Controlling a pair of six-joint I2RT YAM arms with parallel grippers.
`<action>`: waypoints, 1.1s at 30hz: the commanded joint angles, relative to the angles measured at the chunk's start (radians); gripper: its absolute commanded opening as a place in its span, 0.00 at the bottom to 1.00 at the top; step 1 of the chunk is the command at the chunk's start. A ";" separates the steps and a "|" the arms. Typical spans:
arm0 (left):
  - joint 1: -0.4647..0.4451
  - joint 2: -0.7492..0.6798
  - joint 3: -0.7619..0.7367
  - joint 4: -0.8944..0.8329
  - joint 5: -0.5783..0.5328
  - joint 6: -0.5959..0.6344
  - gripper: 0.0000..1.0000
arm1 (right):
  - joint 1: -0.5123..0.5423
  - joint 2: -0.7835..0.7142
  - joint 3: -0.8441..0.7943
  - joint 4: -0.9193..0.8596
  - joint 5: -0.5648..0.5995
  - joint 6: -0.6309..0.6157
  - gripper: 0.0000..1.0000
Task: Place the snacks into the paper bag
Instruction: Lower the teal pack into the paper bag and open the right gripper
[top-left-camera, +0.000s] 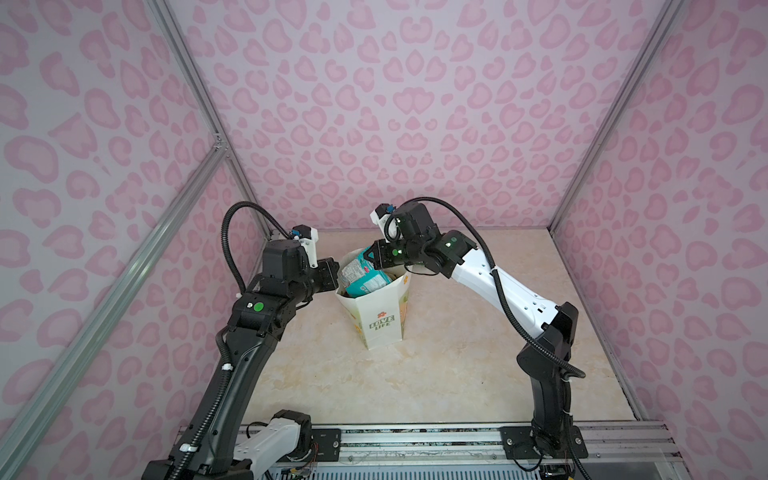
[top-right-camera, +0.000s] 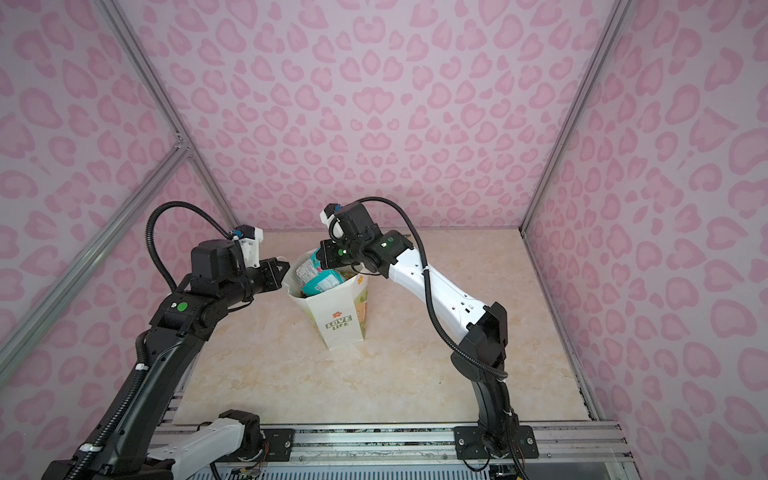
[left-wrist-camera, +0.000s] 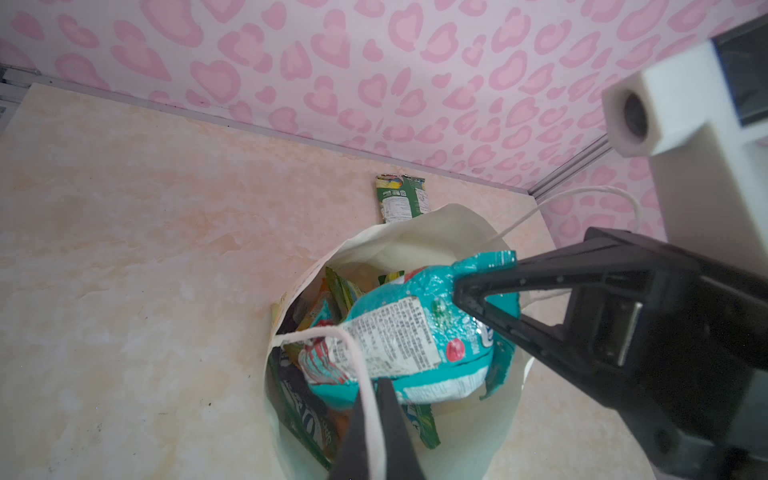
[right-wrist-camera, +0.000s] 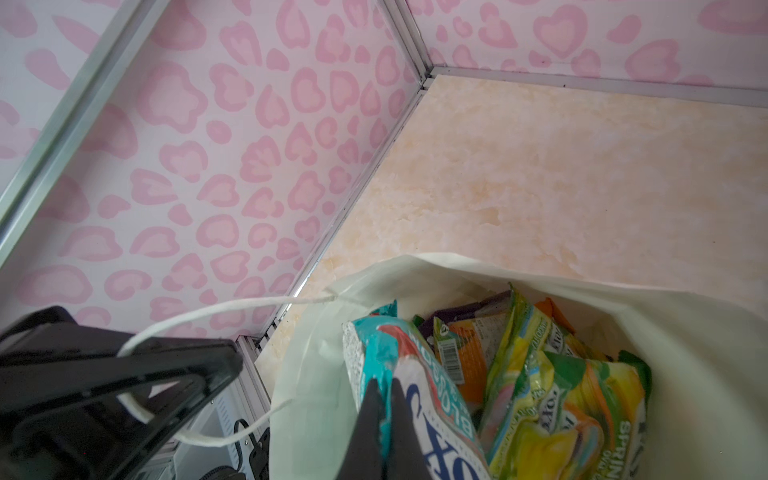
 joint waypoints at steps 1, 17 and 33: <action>-0.001 0.004 -0.002 0.028 0.004 0.010 0.03 | 0.007 -0.038 -0.045 0.003 -0.006 -0.049 0.00; -0.001 0.012 -0.003 0.028 0.007 0.010 0.03 | -0.048 0.082 0.011 -0.098 0.020 -0.108 0.00; 0.000 0.010 -0.003 0.028 0.004 0.012 0.03 | -0.012 0.194 0.124 -0.230 0.211 -0.148 0.24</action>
